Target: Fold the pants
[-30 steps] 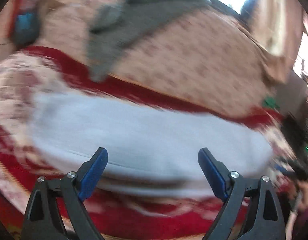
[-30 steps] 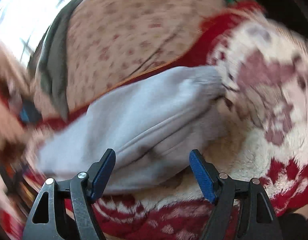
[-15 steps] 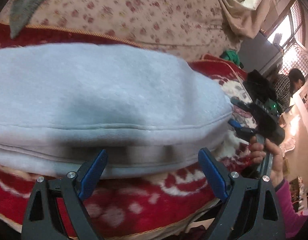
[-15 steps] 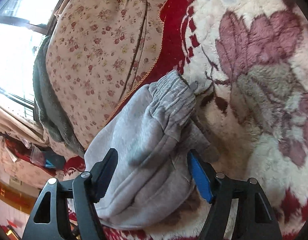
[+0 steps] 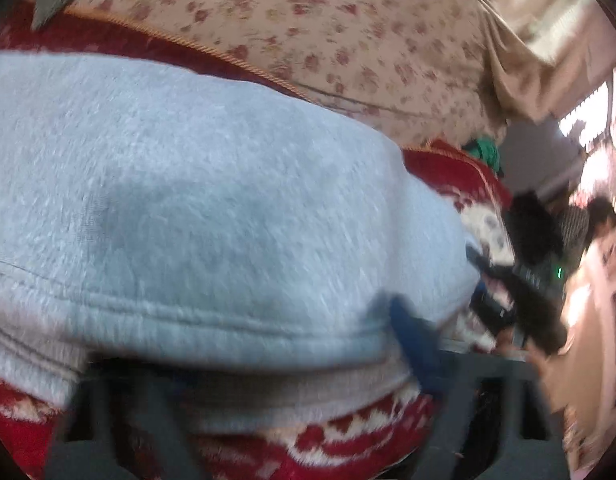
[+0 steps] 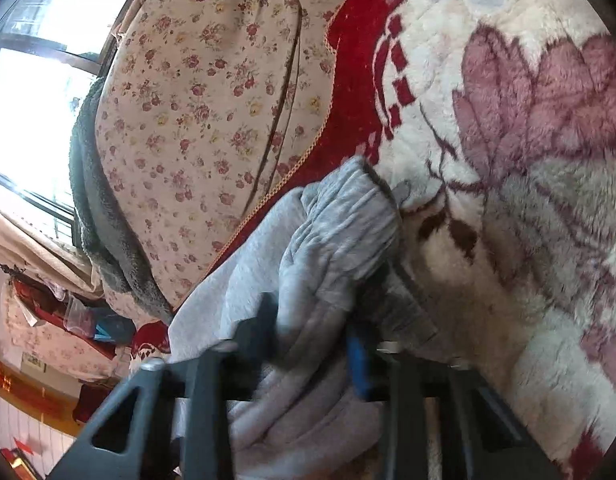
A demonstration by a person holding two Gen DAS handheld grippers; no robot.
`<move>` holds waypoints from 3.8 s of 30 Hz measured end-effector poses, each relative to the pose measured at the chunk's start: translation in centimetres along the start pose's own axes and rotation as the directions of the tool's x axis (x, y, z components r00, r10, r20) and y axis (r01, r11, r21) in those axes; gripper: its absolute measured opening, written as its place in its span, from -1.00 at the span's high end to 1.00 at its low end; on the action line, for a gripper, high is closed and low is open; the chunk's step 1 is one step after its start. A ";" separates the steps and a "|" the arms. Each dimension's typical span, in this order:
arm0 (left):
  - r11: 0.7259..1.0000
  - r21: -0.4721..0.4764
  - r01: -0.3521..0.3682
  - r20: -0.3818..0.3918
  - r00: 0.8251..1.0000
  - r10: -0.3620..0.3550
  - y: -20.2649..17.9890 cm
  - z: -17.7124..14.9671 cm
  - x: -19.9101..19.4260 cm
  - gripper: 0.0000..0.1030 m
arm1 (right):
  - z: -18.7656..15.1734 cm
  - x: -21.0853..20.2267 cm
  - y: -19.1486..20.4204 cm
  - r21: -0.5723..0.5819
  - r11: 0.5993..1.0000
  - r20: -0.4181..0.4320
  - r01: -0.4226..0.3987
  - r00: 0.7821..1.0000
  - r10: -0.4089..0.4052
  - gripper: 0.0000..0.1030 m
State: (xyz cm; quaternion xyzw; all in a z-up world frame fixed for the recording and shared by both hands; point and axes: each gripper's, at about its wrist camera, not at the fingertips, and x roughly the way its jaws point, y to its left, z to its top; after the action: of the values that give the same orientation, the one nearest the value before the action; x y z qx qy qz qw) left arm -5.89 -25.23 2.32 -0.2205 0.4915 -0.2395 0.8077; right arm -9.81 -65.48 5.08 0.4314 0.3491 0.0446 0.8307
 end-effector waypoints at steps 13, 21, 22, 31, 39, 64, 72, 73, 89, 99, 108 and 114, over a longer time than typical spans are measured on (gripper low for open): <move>0.995 0.075 0.072 0.120 0.989 -0.081 -2.0 2.1 -8.3 0.61 | -0.8 -5.7 8.8 -0.246 0.966 0.050 -0.080 0.994 0.095 0.65; 0.987 0.155 -0.035 0.027 0.999 0.031 -0.7 -3.0 -5.6 0.61 | -5.6 -6.7 5.7 -0.276 0.961 0.001 0.026 1.000 -0.027 0.66; 0.987 0.156 -0.048 0.019 0.999 0.045 -0.5 -3.2 -4.9 0.61 | -5.9 -6.0 4.9 -0.282 0.957 -0.001 0.071 0.997 -0.075 0.66; 0.961 0.240 -0.137 0.038 0.991 0.132 -0.6 -4.2 -3.2 0.17 | -6.4 -3.6 1.1 -0.228 0.957 -0.040 0.180 0.980 -0.194 0.58; 0.942 0.307 -0.139 0.124 0.987 0.105 -1.8 -3.0 -7.9 -0.21 | -4.3 -8.3 3.2 -0.236 0.927 0.116 0.290 0.956 -0.269 -0.32; 0.907 0.411 -0.096 0.143 0.989 0.040 -5.8 2.9 -10.5 -0.60 | 2.3 -0.8 4.1 -0.408 0.859 0.082 0.309 0.950 -0.302 0.63; 0.929 0.347 -0.129 0.156 0.985 0.079 -4.3 7.9 -3.5 -0.60 | 0.8 0.9 2.8 -0.466 0.746 0.130 0.476 0.871 -0.474 0.69; 0.930 0.343 -0.134 0.149 0.985 0.087 -4.2 8.1 -2.5 -0.60 | 0.7 1.2 2.5 -0.465 0.742 0.127 0.483 0.866 -0.484 0.66; 0.958 0.256 -0.129 0.106 0.989 0.105 1.2 2.5 -5.1 -0.60 | -7.5 -1.2 11.5 -0.483 0.875 -0.120 0.034 0.987 -0.104 -0.51; 0.963 0.053 -0.264 0.196 0.948 0.250 9.8 0.9 -14.0 -0.61 | -18.6 7.1 18.7 -0.690 0.702 -0.354 -0.175 0.928 -0.116 -0.56; 0.924 -0.206 -0.323 0.255 0.894 0.369 18.4 -0.5 -20.4 -0.61 | -25.9 12.9 24.2 -0.951 0.268 -0.218 -0.155 0.950 -0.224 -0.14; 0.878 -0.337 -0.340 0.322 0.835 0.447 23.3 -0.8 -25.4 -0.64 | -26.2 12.5 24.5 -0.944 0.277 -0.251 -0.178 0.933 -0.258 0.63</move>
State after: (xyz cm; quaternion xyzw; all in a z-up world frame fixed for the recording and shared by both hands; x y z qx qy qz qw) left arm -12.88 8.32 5.64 -0.2631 0.3832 0.0503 0.8840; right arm -11.06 -27.61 6.56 -0.1802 0.4066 0.3013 0.8435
